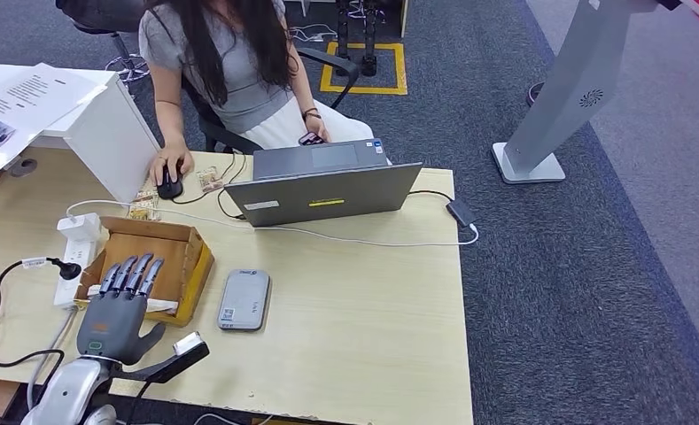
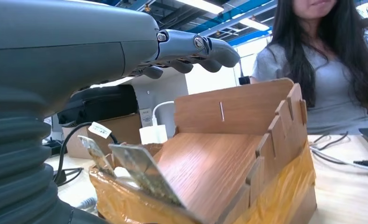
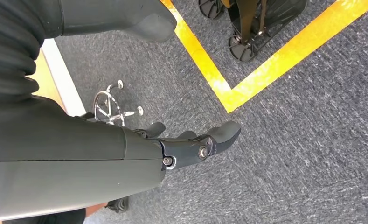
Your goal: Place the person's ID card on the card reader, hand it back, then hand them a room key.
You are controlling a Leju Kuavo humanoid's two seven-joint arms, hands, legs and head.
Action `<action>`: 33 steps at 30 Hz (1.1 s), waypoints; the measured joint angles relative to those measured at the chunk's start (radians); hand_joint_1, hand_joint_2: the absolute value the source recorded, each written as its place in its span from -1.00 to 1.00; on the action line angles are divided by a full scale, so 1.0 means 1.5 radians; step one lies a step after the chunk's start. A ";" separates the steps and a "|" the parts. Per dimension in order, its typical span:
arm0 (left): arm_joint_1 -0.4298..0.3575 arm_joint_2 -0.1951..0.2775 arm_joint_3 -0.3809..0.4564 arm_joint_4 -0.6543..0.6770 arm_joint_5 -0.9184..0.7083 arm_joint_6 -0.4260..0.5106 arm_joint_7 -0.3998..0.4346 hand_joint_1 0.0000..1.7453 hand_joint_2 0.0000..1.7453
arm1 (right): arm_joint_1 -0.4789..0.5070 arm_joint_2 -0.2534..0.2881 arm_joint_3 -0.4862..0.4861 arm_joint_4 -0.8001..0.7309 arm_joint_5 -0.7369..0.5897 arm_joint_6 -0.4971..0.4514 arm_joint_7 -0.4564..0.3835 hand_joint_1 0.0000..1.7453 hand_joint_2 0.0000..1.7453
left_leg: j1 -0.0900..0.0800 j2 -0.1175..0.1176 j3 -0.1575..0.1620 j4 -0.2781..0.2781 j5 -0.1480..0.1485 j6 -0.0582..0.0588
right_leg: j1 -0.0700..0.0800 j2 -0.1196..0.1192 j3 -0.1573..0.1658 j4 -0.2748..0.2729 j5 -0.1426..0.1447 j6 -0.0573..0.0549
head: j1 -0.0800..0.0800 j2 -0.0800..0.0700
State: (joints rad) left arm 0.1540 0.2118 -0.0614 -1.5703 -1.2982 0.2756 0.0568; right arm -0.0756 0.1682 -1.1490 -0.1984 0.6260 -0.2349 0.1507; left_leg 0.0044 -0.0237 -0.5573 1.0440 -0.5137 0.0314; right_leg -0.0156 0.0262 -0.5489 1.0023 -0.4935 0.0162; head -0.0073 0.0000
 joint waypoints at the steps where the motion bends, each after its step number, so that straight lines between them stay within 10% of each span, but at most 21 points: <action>1: -0.002 -0.001 0.000 0.001 0.000 0.000 0.000 -1.00 1.00 | 0.000 0.000 0.000 0.000 0.000 0.001 0.000 -1.00 1.00 | 0.000 0.000 0.000 0.000 0.000 0.000 | 0.000 0.000 0.000 0.000 0.000 0.000 | 0.000 0.000; 33: -0.012 -0.005 0.000 0.011 -0.057 -0.017 0.066 -1.00 1.00 | 0.000 0.000 0.000 0.000 0.005 0.003 0.006 -1.00 1.00 | 0.000 0.000 0.000 0.000 0.000 0.000 | 0.000 0.000 0.000 0.000 0.000 0.000 | 0.000 0.000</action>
State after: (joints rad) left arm 0.1354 0.2037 -0.0614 -1.5541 -1.3830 0.2504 0.1558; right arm -0.0755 0.1682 -1.1486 -0.1984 0.6336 -0.2304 0.1600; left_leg 0.0044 -0.0237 -0.5576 1.0440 -0.5137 0.0314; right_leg -0.0156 0.0263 -0.5490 1.0023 -0.4935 0.0162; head -0.0073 0.0000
